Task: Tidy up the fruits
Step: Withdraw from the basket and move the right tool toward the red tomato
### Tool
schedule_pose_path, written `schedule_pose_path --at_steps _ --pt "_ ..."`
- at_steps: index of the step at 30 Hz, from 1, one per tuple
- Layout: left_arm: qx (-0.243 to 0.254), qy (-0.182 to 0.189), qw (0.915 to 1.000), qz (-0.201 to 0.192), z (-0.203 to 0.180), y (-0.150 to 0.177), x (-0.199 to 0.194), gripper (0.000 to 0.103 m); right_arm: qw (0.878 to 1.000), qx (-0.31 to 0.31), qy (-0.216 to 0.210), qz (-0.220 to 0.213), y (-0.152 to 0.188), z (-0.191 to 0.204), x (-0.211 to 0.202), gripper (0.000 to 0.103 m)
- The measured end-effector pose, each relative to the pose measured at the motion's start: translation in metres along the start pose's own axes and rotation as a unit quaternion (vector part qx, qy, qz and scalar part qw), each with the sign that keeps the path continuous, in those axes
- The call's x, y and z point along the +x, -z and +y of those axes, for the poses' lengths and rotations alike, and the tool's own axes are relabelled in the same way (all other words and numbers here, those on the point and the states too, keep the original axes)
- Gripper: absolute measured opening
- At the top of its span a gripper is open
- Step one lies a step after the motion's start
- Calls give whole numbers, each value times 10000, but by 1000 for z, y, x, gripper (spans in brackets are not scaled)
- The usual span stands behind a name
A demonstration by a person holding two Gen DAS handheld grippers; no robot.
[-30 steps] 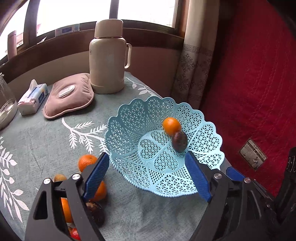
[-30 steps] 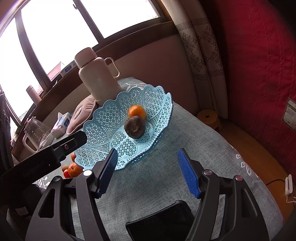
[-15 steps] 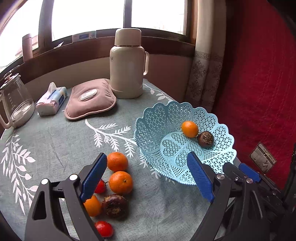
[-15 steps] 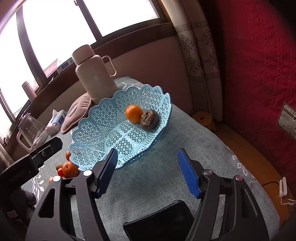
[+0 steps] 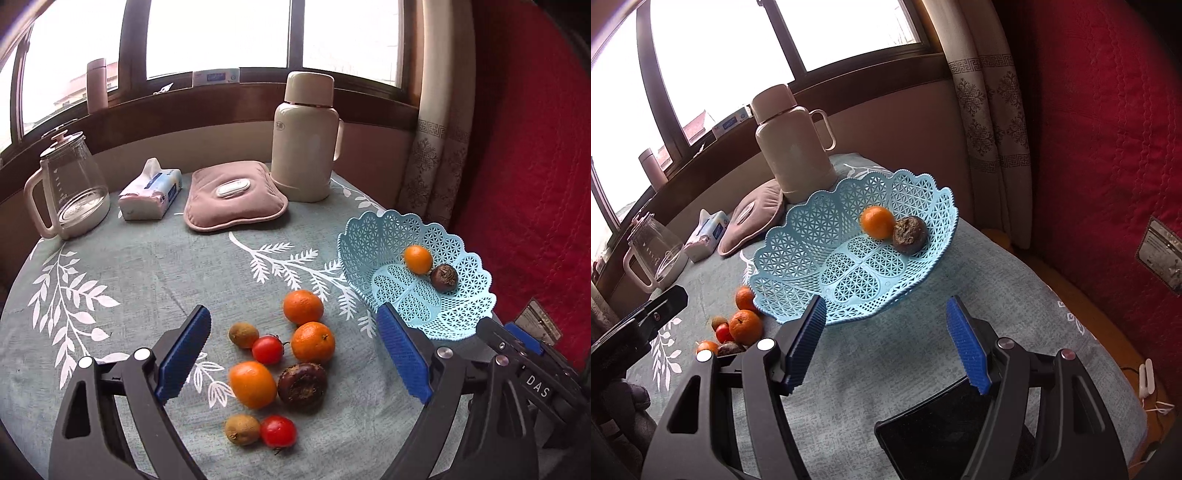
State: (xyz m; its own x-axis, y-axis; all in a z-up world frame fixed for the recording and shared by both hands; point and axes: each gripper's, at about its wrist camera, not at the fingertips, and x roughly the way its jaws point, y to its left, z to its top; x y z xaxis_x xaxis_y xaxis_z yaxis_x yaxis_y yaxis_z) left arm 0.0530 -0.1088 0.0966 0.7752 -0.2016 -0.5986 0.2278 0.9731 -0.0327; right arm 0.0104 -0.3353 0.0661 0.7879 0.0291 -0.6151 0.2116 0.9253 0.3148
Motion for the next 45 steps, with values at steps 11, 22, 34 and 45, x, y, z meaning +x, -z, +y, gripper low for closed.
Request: schedule_pose_path --at_steps 11,22,34,45 --pt "-412 -148 9990 121 57 21 -10 92 9989 -398 -189 132 17 50 -7 69" --pt "-796 -310 9956 384 111 48 -5 92 9941 -726 -475 644 48 96 6 69" --pt "-1061 -266 9927 512 135 61 3 92 9806 -1069 -971 1328 72 145 30 69" --pt "-1252 -160 9901 616 146 69 11 92 9730 -1345 -1099 1522 78 168 48 50"
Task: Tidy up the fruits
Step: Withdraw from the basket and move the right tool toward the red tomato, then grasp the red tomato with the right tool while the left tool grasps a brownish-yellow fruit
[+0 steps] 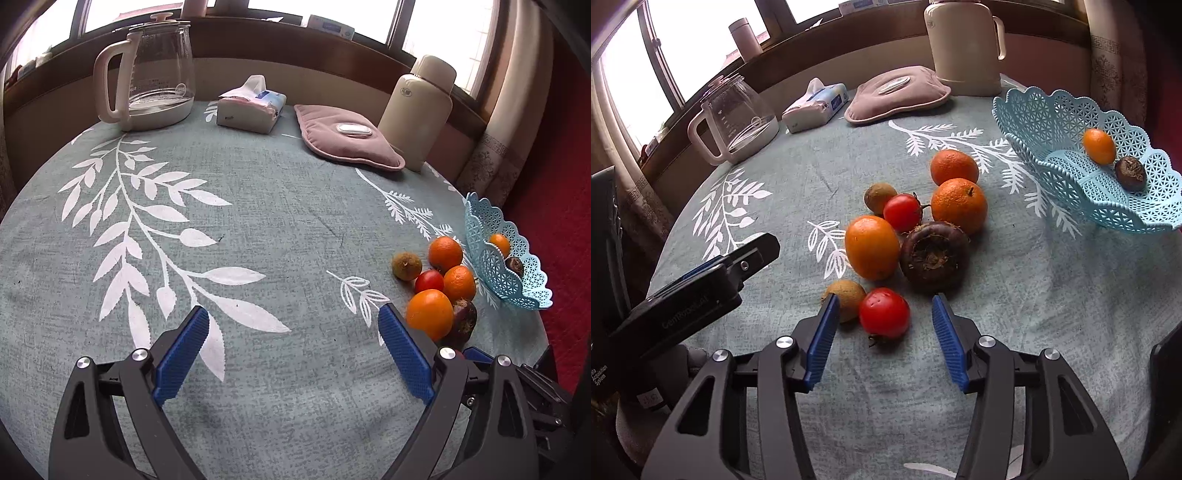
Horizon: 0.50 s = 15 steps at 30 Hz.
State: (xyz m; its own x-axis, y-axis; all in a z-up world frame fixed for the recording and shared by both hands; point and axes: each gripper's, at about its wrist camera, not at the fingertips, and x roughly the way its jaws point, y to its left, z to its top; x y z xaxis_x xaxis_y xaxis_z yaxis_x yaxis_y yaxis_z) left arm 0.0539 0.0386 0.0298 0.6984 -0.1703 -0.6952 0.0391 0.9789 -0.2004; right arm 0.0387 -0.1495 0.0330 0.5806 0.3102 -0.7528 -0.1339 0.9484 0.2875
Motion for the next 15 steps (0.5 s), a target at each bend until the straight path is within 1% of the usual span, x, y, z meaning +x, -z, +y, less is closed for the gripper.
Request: schedule_pose_path --at_steps 7,11,15 --pt "-85 59 9999 52 3 1 4 92 9999 51 -123 41 2 0 -2 38" --pt "-131 77 9999 61 5 1 5 92 9998 83 -156 72 4 -2 -3 36" --pt "-136 68 9999 48 5 1 4 92 9989 279 -346 136 3 -9 -1 36"
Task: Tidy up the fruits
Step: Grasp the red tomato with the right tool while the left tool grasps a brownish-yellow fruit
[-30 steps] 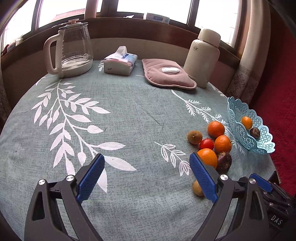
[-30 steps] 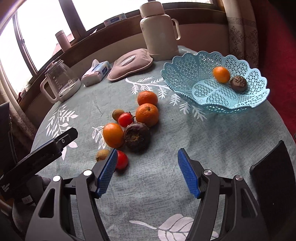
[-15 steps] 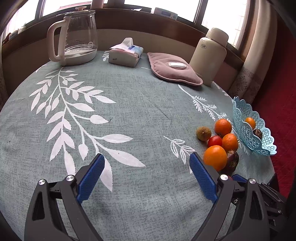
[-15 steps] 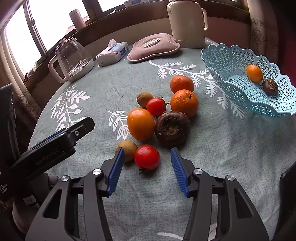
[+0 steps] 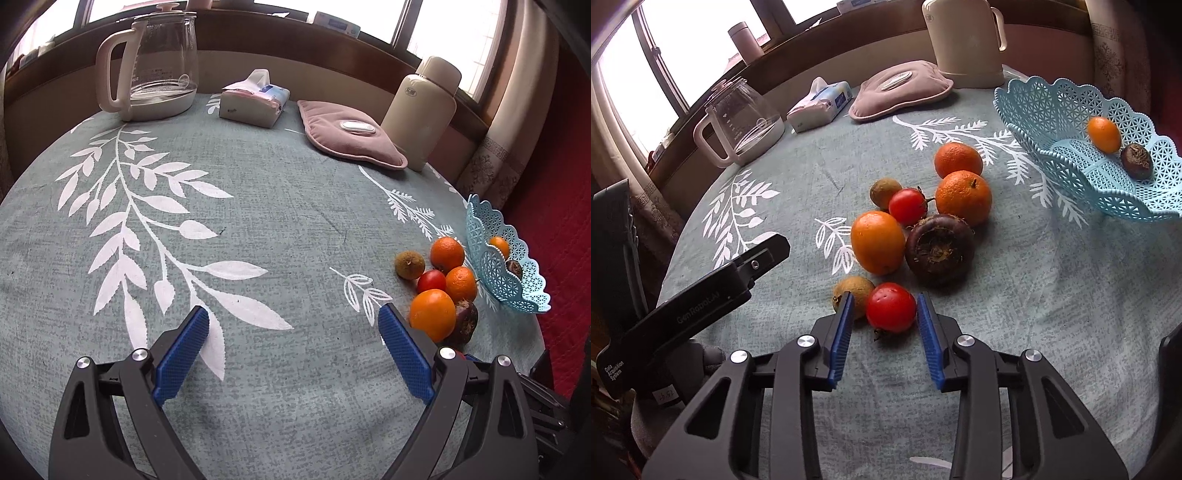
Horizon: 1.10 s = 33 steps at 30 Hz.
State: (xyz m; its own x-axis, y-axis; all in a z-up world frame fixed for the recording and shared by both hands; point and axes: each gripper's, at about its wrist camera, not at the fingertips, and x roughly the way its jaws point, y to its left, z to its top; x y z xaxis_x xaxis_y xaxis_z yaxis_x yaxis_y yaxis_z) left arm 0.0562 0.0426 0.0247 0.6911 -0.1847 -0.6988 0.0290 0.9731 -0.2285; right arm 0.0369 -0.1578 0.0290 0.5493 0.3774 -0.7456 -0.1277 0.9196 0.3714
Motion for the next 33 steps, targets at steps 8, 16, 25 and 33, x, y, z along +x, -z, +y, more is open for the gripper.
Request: schedule_pose_path --at_steps 8,16,25,33 --pt "54 -31 10000 -36 -3 2 -2 92 9996 135 -254 57 1 -6 -3 28" --pt "276 56 9995 -109 -14 4 -6 92 9999 86 -26 -98 1 -10 -11 28" --pt "819 687 9941 194 -46 16 -5 81 9991 133 207 -358 -3 -24 -27 28" --pt "1201 822 9885 420 -68 24 0 64 9980 222 263 -528 -5 -35 -38 28"
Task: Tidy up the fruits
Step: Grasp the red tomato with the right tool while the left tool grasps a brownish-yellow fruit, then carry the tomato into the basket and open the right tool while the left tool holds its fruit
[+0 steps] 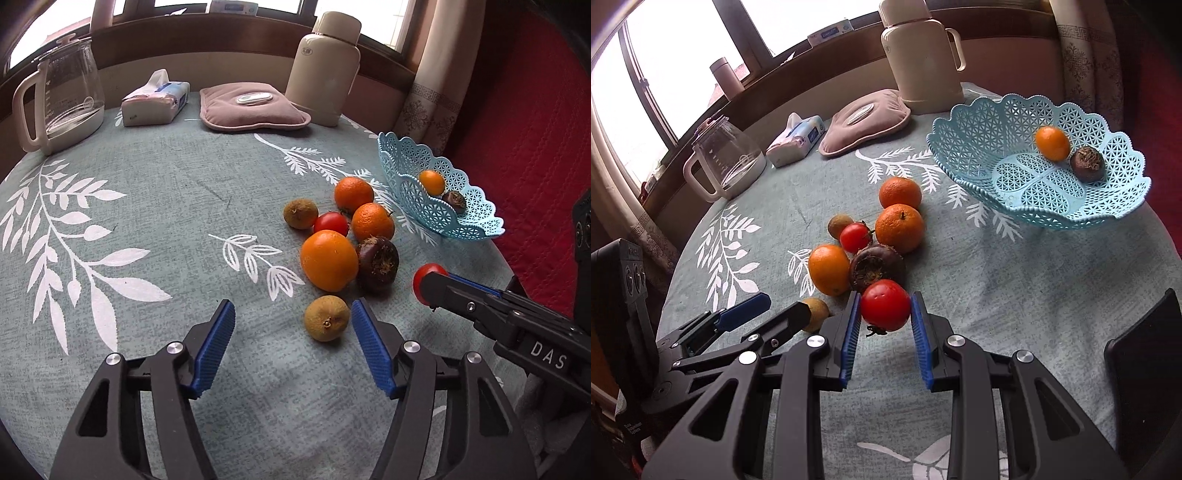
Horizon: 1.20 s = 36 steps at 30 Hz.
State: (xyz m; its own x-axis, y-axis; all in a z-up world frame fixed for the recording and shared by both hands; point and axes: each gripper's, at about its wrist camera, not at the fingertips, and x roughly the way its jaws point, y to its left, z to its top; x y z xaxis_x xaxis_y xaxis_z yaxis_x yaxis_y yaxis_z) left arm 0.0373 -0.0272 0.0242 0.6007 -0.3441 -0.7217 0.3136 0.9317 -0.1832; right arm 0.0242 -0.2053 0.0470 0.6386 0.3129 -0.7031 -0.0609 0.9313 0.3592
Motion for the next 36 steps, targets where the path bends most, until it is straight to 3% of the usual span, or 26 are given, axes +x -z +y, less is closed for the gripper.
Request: schedule_pose_path --at_steps 12,26,36 --pt "150 93 9994 301 -21 3 10 27 9995 22 28 -329 -8 -9 -20 28" --pt "73 -88 9999 71 -30 3 -4 27 9962 215 255 -808 -30 -36 -42 28" --pt "136 -214 9997 -30 -37 1 -10 27 9912 388 757 -1011 -56 -74 -36 28"
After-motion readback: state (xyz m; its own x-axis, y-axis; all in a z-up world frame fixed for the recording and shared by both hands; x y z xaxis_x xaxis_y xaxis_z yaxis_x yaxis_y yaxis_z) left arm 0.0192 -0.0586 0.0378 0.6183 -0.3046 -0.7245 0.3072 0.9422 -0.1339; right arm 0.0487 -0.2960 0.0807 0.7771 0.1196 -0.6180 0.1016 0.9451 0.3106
